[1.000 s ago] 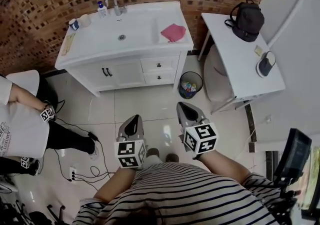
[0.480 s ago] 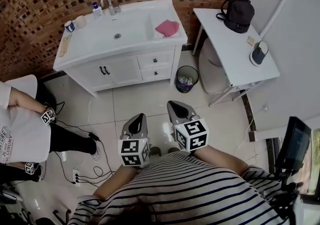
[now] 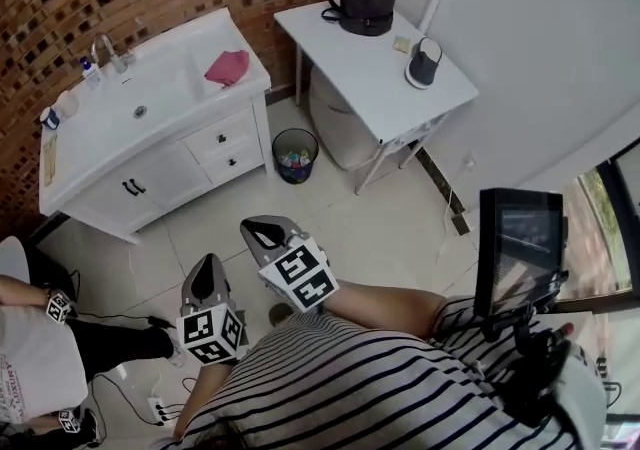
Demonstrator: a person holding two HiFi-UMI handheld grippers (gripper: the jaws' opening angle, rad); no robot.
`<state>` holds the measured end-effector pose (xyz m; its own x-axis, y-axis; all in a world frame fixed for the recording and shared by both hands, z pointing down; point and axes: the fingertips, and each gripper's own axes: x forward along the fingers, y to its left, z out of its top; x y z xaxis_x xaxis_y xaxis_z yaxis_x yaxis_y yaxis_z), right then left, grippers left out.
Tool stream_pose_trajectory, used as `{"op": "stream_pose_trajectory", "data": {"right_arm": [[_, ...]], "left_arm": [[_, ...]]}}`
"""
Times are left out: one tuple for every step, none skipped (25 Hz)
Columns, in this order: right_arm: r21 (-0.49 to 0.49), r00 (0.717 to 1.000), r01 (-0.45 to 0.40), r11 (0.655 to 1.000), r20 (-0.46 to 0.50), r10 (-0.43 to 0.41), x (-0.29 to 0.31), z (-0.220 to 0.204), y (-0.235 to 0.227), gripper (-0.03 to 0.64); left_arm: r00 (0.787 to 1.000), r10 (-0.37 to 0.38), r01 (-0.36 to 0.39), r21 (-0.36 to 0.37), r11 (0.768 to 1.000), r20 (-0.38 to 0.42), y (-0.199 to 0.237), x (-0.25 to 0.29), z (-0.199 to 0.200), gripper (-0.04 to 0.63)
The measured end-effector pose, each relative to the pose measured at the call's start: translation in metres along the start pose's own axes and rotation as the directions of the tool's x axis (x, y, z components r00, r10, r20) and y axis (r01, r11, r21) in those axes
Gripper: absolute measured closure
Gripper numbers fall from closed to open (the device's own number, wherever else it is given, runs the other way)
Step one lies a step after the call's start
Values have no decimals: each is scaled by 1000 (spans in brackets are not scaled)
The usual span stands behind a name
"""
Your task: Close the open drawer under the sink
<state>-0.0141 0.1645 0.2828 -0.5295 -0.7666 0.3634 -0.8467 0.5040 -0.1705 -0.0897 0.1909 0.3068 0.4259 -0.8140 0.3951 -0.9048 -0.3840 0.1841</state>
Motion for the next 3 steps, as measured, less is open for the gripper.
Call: {"op": "stream_pose_trajectory", "data": {"right_arm": [[-5,1000,-2,1000,-2,2,-4,0,-2,617],[-8,1000,-3,1000,-5,3,-8,-1,-4,617],[-11,1000,-4,1000,-7,4,-12,-1,-6,617]], "left_arm": [[1000,-3,3,-1,1000,-2,-6,0,-1,580],[1000,-6,6,-2,1000,-4,-12,1,-2,580],[1000,-9,9,-2,1000,-6,-17,1,-3,580]]}}
